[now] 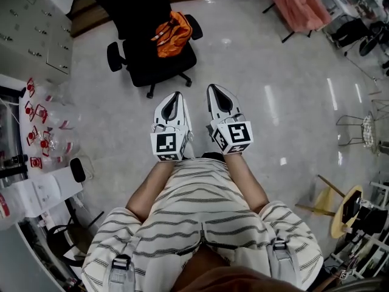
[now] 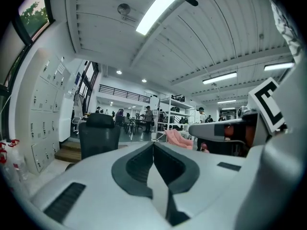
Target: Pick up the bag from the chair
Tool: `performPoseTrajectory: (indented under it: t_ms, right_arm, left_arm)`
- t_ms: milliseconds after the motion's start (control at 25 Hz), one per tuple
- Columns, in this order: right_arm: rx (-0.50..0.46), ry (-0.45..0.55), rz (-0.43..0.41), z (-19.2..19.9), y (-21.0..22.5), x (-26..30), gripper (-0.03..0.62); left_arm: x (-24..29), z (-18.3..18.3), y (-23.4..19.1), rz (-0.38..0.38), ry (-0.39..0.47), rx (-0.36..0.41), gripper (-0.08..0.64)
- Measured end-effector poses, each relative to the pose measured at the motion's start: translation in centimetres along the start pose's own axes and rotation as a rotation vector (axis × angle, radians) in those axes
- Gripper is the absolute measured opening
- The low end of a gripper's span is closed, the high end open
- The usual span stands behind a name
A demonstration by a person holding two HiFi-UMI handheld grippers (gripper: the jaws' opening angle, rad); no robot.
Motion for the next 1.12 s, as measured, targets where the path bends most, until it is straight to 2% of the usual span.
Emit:
performPoseTrajectory:
  t_ms: [520,840,1120]
  right_arm:
    - [-0.016,-0.044,-0.010,1.1,1.6,5.4,0.018]
    - [-0.020,-0.048,-0.030,0.7,6.0,10.2,0.018]
    - [-0.016,-0.052,-0.075,-0.9,10.6,15.2,0.018]
  left_arm:
    - [4.9,0.7,-3.0,-0.013,-0.028,-0.021,0.023]
    - [10.7,0.9,-3.7,-0.027,-0.037,-0.010,0.023]
    - [17.0,-0.4,-4.0,-0.072,-0.037,-0.006,0.023]
Point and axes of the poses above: the fingertips, and each gripper's own axes: x forward along the fingers, y to its right, z out of its underside, the point moved 7 cm from there along -x, backward along the fingers, and after that the axes turned 4 degrees about -z, right-handed, at the moved point
